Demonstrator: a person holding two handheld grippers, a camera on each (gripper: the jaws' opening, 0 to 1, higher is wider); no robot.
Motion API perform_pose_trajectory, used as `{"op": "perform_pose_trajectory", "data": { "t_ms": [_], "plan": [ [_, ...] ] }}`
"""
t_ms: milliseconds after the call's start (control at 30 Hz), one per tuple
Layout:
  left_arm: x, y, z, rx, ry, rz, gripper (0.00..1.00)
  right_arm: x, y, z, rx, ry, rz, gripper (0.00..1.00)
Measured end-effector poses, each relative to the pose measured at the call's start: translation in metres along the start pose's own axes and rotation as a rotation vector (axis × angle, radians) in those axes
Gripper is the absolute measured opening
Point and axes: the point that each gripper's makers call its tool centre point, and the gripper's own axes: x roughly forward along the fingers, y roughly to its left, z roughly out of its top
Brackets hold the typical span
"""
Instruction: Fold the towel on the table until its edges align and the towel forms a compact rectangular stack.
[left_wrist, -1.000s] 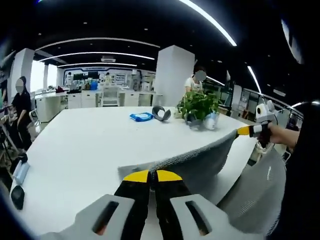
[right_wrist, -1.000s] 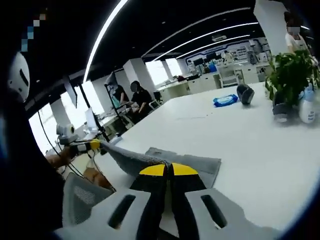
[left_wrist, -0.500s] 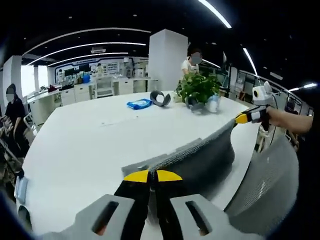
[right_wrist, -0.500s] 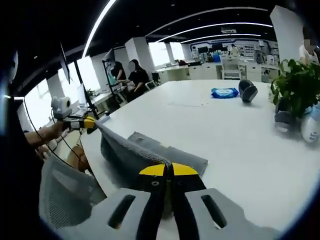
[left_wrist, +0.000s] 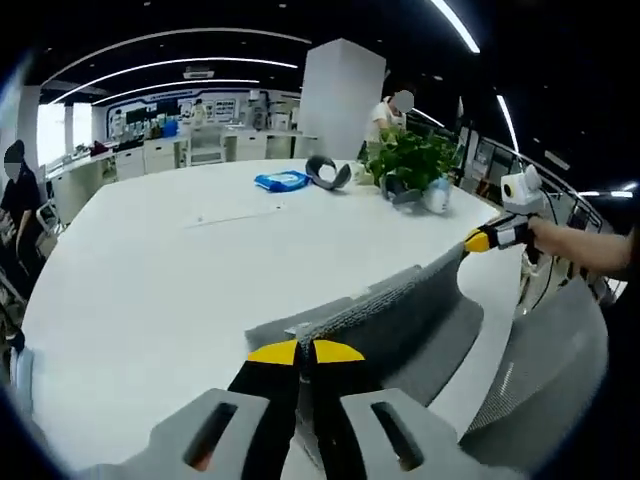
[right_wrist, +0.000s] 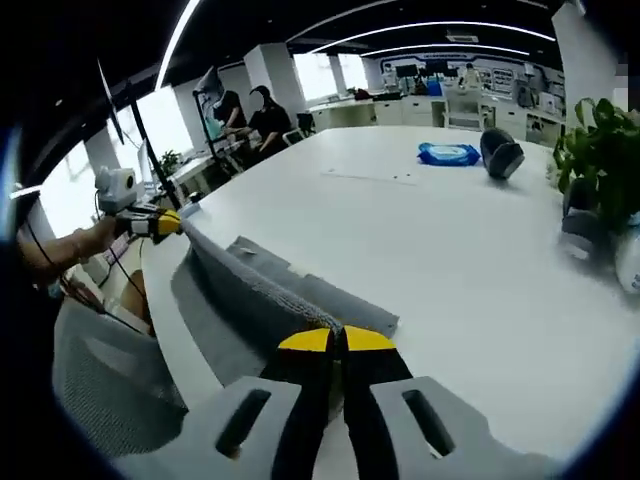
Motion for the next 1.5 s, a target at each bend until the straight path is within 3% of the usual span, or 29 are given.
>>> {"op": "perform_pose_trajectory", "data": {
  "t_ms": [167, 467, 867, 967, 1000, 1167, 1333, 1400, 1500],
  "plan": [
    [0.019, 0.01, -0.009, 0.068, 0.058, 0.0, 0.03, 0.014, -0.011, -0.005, 0.021, 0.045, 0.0, 0.0],
    [0.042, 0.023, -0.015, 0.078, 0.108, -0.001, 0.03, 0.04, -0.026, -0.007, -0.028, 0.126, -0.009, 0.0],
    [0.063, 0.036, -0.02, 0.106, 0.157, 0.021, 0.04, 0.054, -0.032, -0.008, 0.003, 0.141, -0.036, 0.0],
    [0.07, 0.041, -0.023, 0.165, 0.174, 0.046, 0.04, 0.06, -0.035, -0.01, -0.019, 0.141, -0.053, 0.01],
    [0.071, 0.042, -0.025, 0.191, 0.183, 0.056, 0.04, 0.063, -0.032, -0.005, -0.053, 0.11, -0.041, 0.01],
    [0.074, 0.039, -0.021, 0.28, 0.173, 0.061, 0.05, 0.066, -0.026, -0.002, -0.089, 0.092, -0.04, 0.01],
    [0.075, 0.04, -0.017, 0.368, 0.159, 0.074, 0.06, 0.068, -0.029, -0.004, -0.078, 0.086, -0.048, 0.01],
    [0.076, 0.043, -0.014, 0.432, 0.143, 0.09, 0.1, 0.068, -0.029, -0.005, -0.083, 0.084, -0.052, 0.03],
    [0.074, 0.042, -0.01, 0.446, 0.119, 0.102, 0.19, 0.066, -0.03, -0.004, -0.089, 0.065, -0.066, 0.11]
  ]
}}
